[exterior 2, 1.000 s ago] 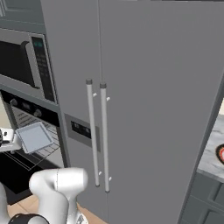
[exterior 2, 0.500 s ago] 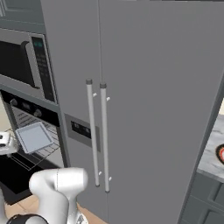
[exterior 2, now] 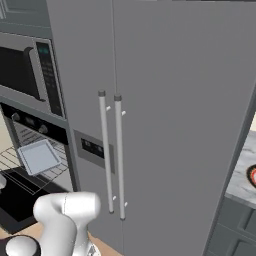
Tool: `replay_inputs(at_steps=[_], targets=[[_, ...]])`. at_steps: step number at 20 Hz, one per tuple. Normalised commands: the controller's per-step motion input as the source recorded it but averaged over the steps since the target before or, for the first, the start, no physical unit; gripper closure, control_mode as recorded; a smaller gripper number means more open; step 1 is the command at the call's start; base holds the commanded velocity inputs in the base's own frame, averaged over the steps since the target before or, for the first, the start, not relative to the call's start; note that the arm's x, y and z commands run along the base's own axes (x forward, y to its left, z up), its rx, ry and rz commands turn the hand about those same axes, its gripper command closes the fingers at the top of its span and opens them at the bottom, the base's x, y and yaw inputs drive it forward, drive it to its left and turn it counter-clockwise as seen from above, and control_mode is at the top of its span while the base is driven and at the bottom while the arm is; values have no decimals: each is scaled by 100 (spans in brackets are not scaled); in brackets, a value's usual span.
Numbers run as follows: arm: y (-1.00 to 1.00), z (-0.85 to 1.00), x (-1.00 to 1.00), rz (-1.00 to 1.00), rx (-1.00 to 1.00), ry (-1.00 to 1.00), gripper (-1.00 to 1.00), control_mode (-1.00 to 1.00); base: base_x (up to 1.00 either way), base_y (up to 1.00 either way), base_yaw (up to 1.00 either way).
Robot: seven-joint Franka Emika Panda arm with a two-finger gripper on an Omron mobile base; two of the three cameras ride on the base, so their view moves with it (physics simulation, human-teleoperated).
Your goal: Take the baked cake out of the oven and place it on the plate for cooling. Then close the oven door.
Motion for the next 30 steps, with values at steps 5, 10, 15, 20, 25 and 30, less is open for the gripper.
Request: replay_inputs(at_steps=[5,10,15,20,25,30], targets=[[-2,-40,1,0,-6,-3,-100,-100,0,0,0],[0,-32,0,4,-8,-16,-100,-100,0,0,0],[-4,-28,0,12,0,-14,-100,-100,0,0,0],[-18,-25,2,9,0,-10,-100,-100,0,0,0],[-19,-31,12,3,0,-15,-100,-100,0,0,0],[-3,-31,19,6,0,-7,-100,-100,0,0,0]])
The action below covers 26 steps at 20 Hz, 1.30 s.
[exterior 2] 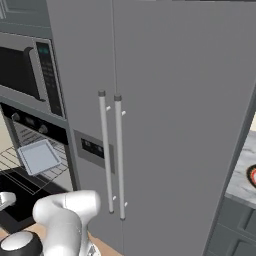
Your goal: Take the baked cake out of the oven and place it on the plate for cooling. Then close the oven door.
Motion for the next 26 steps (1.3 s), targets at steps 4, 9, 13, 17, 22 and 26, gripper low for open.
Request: replay_inputs(at_steps=[4,9,13,17,22,26], targets=[[0,-27,30,8,0,-1,-100,-100,0,0,0],[0,-26,30,8,0,-6,-100,-100,0,0,0],[11,-25,23,9,0,-6,-100,-100,0,0,0],[28,-19,15,11,0,-3,-100,-100,0,0,0],[32,-13,15,9,0,0,-100,-100,0,0,0],[26,-6,23,5,0,-4,-100,-100,0,0,0]])
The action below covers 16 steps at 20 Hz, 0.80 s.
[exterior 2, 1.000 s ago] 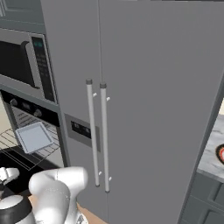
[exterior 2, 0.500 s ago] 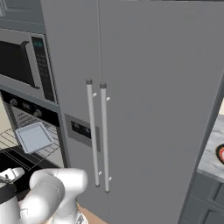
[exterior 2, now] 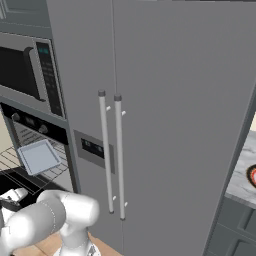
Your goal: Take the baked cake out of the oven and place it on the plate for cooling. Then close the oven door.
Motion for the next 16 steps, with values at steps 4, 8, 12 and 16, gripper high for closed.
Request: replay_inputs(at_steps=[4,8,12,16], targets=[[29,-4,23,0,-3,-1,-100,-100,0,0,0],[34,-8,18,0,-4,-1,-100,-100,0,0,0],[36,-12,16,0,-4,0,-100,-100,0,0,0],[31,-17,12,1,-4,-2,-100,-100,0,0,0]])
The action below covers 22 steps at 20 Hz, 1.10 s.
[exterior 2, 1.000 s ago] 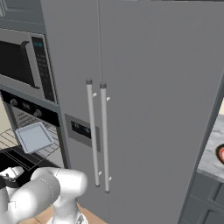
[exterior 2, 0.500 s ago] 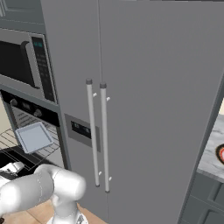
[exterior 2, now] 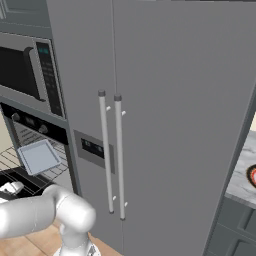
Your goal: Take the baked cake out of the oven and place it on the plate for cooling. Then close the oven door.
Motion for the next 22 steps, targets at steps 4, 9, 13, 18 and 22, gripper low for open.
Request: replay_inputs(at_steps=[4,9,13,18,22], targets=[[16,-19,20,1,-3,-4,-100,-100,0,0,0],[10,-13,28,2,0,-2,-100,-100,0,0,0],[7,-10,34,3,0,0,-100,-100,0,0,0],[12,-12,31,4,0,0,-100,-100,0,0,0],[22,-14,30,5,0,0,-100,-100,0,0,0]])
